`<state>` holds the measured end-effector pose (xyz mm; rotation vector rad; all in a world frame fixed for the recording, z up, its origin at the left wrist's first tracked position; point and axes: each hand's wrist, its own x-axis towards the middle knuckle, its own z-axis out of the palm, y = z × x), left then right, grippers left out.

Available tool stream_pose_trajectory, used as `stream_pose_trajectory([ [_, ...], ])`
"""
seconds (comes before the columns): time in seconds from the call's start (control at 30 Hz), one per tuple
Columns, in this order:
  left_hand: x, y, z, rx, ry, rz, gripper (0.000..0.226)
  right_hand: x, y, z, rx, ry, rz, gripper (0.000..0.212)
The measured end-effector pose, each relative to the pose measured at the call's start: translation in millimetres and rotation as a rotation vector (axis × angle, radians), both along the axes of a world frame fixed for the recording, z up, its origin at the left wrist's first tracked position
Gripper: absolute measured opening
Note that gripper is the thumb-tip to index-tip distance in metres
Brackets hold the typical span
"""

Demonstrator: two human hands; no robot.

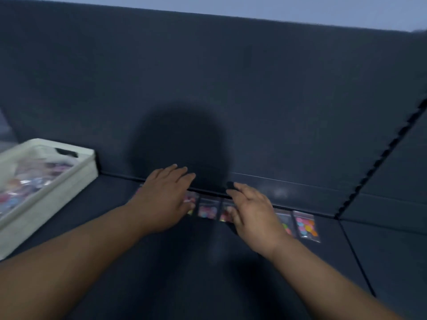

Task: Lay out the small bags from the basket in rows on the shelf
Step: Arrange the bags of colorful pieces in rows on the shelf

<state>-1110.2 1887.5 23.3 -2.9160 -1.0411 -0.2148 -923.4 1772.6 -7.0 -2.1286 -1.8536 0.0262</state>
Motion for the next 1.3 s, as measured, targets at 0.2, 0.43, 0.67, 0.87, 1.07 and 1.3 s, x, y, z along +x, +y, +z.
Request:
stream_pose_trajectory([
  [0.2, -94.3, 28.6, 16.0, 0.044, -0.048, 0.196, 0.08, -73.6, 59.3, 12.9, -0.019, -0.009, 0.178, 0.053],
  [0.43, -230.1, 80.1, 38.0, 0.049, -0.144, 0.369, 0.065, -181.1, 129.3, 36.6, 0.019, 0.03, 0.356, 0.051],
  [0.67, -329.6, 130.1, 19.8, -0.037, -0.154, 0.503, 0.068, -282.6, 201.5, 49.4, 0.018, 0.112, 0.44, 0.048],
  [0.87, -371.8, 172.8, -1.0, -0.215, -0.145, 0.487, 0.061, -340.4, 253.3, 46.5, -0.125, 0.125, 0.398, 0.044],
  [1.07, -391.6, 184.0, -24.6, -0.309, -0.309, 0.45, 0.058, -395.0, 290.3, 22.7, -0.208, 0.113, 0.388, 0.029],
  [1.3, -392.7, 182.6, -25.8, -0.325, -0.399, 0.406, 0.057, -398.2, 329.1, -14.5, -0.266, 0.01, 0.213, 0.061],
])
